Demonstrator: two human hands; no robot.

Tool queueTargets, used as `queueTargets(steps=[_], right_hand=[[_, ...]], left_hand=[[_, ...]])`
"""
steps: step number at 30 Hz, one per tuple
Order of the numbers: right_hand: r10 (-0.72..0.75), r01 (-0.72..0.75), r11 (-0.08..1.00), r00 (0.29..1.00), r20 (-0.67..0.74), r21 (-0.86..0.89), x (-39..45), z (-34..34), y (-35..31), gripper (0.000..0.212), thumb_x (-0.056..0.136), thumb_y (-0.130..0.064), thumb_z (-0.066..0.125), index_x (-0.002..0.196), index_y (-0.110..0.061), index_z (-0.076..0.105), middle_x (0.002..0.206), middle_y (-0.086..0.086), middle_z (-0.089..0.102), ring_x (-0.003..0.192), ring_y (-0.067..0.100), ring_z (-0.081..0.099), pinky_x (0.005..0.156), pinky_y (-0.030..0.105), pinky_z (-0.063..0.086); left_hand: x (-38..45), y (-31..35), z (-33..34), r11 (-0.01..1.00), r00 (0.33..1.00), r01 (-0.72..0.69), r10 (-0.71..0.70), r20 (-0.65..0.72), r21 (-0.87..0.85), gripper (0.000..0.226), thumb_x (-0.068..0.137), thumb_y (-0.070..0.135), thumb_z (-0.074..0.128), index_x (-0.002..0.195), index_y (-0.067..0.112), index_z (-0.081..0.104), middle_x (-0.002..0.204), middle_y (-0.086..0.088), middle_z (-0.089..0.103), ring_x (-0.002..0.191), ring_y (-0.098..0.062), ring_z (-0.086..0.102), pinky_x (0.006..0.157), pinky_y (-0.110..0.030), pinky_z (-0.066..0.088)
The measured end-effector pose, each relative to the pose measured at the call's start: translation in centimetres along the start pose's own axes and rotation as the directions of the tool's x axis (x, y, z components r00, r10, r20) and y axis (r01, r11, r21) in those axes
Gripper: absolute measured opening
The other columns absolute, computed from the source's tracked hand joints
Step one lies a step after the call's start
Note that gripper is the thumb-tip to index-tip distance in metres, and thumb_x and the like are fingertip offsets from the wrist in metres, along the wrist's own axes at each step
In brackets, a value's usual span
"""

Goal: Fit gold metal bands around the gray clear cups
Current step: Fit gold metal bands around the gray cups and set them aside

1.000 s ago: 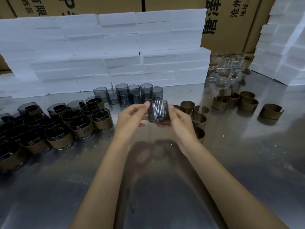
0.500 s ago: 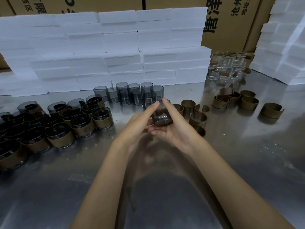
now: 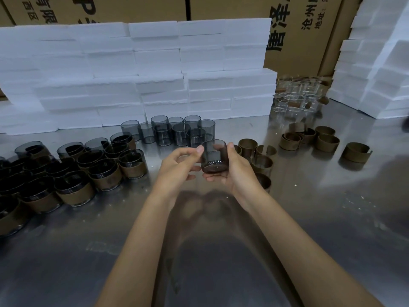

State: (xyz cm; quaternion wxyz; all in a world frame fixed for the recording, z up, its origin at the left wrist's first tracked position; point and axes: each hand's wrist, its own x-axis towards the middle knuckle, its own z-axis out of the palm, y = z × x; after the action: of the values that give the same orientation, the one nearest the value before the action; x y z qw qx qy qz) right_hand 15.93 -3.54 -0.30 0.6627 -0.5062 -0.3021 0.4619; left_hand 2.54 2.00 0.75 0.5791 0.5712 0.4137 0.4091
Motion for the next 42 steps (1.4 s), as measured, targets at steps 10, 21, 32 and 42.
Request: queueTargets(steps=[10,21,32,42], right_hand=[[-0.097,0.085,0.967,0.994,-0.041,-0.241,-0.5,0.0,-0.4,0.05,0.091,-0.062,0.062,0.124,-0.024,0.066,0.116,0.001,0.071,0.105,0.014,0.07,0.092,0.035,0.059],[-0.088,0.108,0.98,0.988,0.123,-0.167,-0.4,0.6,0.2,0.058,0.093,-0.068,0.054,0.117,-0.015,0.066,0.094,0.015,0.076,0.071,0.023,0.071,0.073,0.038,0.061],[-0.08,0.077,0.988,0.997,-0.022,-0.135,0.1,-0.5,-0.1,0.047,0.11,-0.045,0.035,0.123,-0.016,0.07,0.107,0.015,0.076,0.089,0.03,0.072,0.07,0.032,0.055],[0.106,-0.103,0.994,0.985,0.138,-0.032,-0.2,-0.1,-0.2,0.067,0.096,-0.068,0.046,0.112,-0.008,0.071,0.087,0.011,0.074,0.078,0.021,0.069,0.076,0.032,0.059]], left_hand=[[-0.2,0.5,0.3,0.998,0.996,0.018,-0.022,0.089,0.054,0.057,0.083,0.076,0.061,0.11,0.029,0.078,0.106,0.009,0.078,0.108,-0.009,0.07,0.091,-0.035,0.052],[-0.1,-0.1,0.9,0.999,0.984,0.053,-0.053,0.172,0.005,0.058,0.089,0.074,0.052,0.106,0.025,0.078,0.093,0.004,0.077,0.086,-0.015,0.068,0.095,-0.04,0.052],[0.2,0.2,0.4,0.998,0.99,0.057,-0.051,0.133,-0.041,0.038,0.102,0.045,0.055,0.117,0.016,0.074,0.111,-0.002,0.078,0.103,-0.016,0.07,0.092,-0.035,0.05],[-0.6,0.5,0.5,0.996,0.98,0.005,0.013,0.2,-0.091,0.049,0.086,0.051,0.071,0.122,0.018,0.074,0.117,-0.003,0.076,0.116,-0.017,0.069,0.109,-0.046,0.049]])
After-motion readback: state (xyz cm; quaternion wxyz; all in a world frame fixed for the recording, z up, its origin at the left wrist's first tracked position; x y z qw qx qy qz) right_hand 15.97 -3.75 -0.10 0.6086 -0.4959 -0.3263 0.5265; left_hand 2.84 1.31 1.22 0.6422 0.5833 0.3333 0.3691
